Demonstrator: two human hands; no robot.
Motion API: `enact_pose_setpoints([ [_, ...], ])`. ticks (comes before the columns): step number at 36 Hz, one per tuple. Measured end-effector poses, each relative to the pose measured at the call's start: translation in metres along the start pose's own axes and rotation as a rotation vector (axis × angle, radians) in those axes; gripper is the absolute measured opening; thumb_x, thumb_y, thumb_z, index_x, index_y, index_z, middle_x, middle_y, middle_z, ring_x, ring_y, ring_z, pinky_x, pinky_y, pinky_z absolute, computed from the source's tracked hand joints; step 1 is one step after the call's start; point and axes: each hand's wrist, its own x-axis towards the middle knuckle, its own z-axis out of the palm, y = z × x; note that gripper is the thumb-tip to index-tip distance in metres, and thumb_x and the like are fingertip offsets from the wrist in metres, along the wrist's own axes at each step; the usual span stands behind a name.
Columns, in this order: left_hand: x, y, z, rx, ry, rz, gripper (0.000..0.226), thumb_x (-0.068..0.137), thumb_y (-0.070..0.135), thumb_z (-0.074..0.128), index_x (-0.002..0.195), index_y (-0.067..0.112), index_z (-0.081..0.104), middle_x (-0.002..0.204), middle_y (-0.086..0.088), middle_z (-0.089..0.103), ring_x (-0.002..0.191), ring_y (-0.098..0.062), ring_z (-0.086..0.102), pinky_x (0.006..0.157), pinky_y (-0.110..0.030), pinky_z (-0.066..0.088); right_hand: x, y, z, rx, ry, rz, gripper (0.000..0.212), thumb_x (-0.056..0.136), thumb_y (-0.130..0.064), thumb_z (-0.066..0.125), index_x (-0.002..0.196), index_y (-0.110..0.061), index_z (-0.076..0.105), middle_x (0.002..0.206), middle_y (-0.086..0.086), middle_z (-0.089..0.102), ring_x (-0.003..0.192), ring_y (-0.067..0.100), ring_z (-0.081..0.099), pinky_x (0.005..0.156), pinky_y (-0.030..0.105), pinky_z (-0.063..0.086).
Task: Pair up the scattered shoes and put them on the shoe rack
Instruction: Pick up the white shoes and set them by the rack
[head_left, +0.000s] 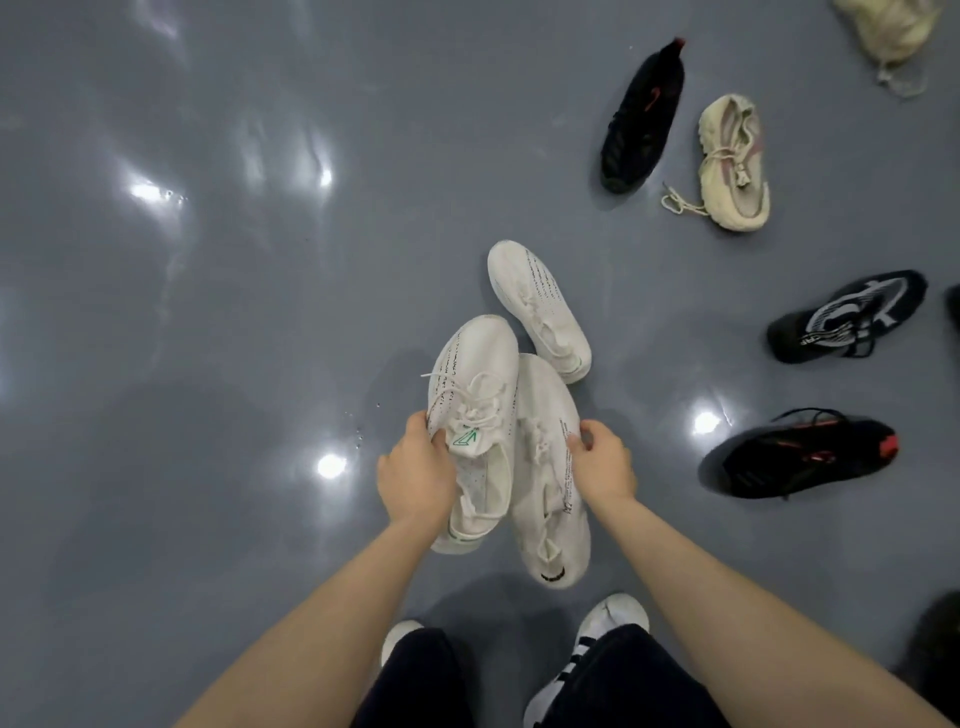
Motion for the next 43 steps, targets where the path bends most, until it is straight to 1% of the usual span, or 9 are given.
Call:
enact_pose_setpoints([
  [10,0.069,-0.012,0.046,-0.051,0.111,-0.082,0.021,0.1,0.018,0.036,0.114,0.008,0.046,0.108,-0.015,0.065,0.103,-0.036,0.056,0.087,-0.04,0.039,0.063,0.0,0.041,-0.106,-0.073,-0.162,0.029,0.094,-0.025,0.052,0.119,-0.012,0.058,0.121,0.006,0.063,0.112,0.027,0.057,0.093,0.039,0.046],
  [15,0.084,-0.024,0.069,-0.097,0.152,-0.071,0.02,0.1,0.017,0.036,0.112,0.005,0.047,0.11,-0.016,0.063,0.104,-0.036,0.054,0.089,-0.042,0.04,0.086,0.006,0.056,-0.263,-0.018,-0.284,0.022,0.093,-0.027,0.05,0.1,-0.01,0.062,0.099,0.004,0.066,0.095,0.026,0.059,0.071,0.032,0.041],
  [21,0.099,-0.03,0.091,-0.13,0.213,-0.037,0.021,0.1,0.017,0.034,0.108,0.005,0.049,0.106,-0.017,0.064,0.099,-0.036,0.054,0.087,-0.04,0.036,0.103,0.003,0.05,-0.407,0.257,-0.476,0.021,0.093,-0.02,0.042,0.091,-0.01,0.059,0.092,0.004,0.062,0.091,0.03,0.056,0.066,0.031,0.034],
  [24,0.106,-0.024,0.098,-0.15,0.244,-0.006,0.019,0.1,0.016,0.035,0.106,0.006,0.049,0.104,-0.016,0.065,0.096,-0.036,0.055,0.084,-0.039,0.035,0.122,-0.003,0.045,-0.376,0.379,-0.578,0.022,0.095,-0.026,0.044,0.1,-0.009,0.058,0.106,0.004,0.054,0.101,0.024,0.048,0.071,0.034,0.04],
  [30,0.118,-0.008,0.104,-0.193,0.277,0.024,0.02,0.099,0.017,0.034,0.106,0.006,0.049,0.104,-0.016,0.064,0.097,-0.036,0.055,0.086,-0.039,0.036,0.16,-0.019,0.04,-0.303,0.41,-0.373,0.051,0.097,-0.035,0.042,0.138,-0.006,0.034,0.142,0.015,0.035,0.126,0.035,0.036,0.103,0.043,0.027],
  [33,0.123,0.0,0.107,-0.208,0.282,0.027,0.021,0.1,0.02,0.033,0.106,0.006,0.048,0.106,-0.016,0.064,0.098,-0.036,0.055,0.086,-0.039,0.036,0.175,-0.022,0.035,-0.069,0.248,-0.245,0.05,0.099,-0.038,0.033,0.132,-0.001,0.035,0.135,0.022,0.044,0.124,0.038,0.04,0.101,0.045,0.034],
  [37,0.125,0.007,0.112,-0.218,0.269,0.005,0.022,0.1,0.021,0.033,0.108,0.006,0.047,0.11,-0.015,0.063,0.101,-0.035,0.055,0.088,-0.038,0.035,0.185,-0.021,0.03,-0.158,0.281,-0.221,0.056,0.099,-0.042,0.03,0.13,0.002,0.042,0.134,0.024,0.043,0.126,0.038,0.037,0.103,0.043,0.03],
  [40,0.125,0.009,0.116,-0.221,0.269,-0.014,0.023,0.101,0.022,0.034,0.11,0.006,0.048,0.111,-0.015,0.063,0.103,-0.034,0.055,0.089,-0.038,0.035,0.192,-0.021,0.032,-0.309,0.253,-0.18,0.059,0.093,-0.047,0.042,0.13,-0.001,0.045,0.134,0.022,0.038,0.125,0.037,0.034,0.106,0.041,0.027],
  [43,0.128,0.008,0.119,-0.213,0.27,-0.02,0.023,0.1,0.023,0.034,0.109,0.006,0.048,0.11,-0.015,0.063,0.103,-0.034,0.055,0.088,-0.038,0.036,0.197,-0.02,0.036,-0.221,0.228,-0.159,0.065,0.084,-0.045,0.06,0.129,-0.004,0.037,0.134,0.02,0.04,0.125,0.037,0.038,0.105,0.042,0.03],
])
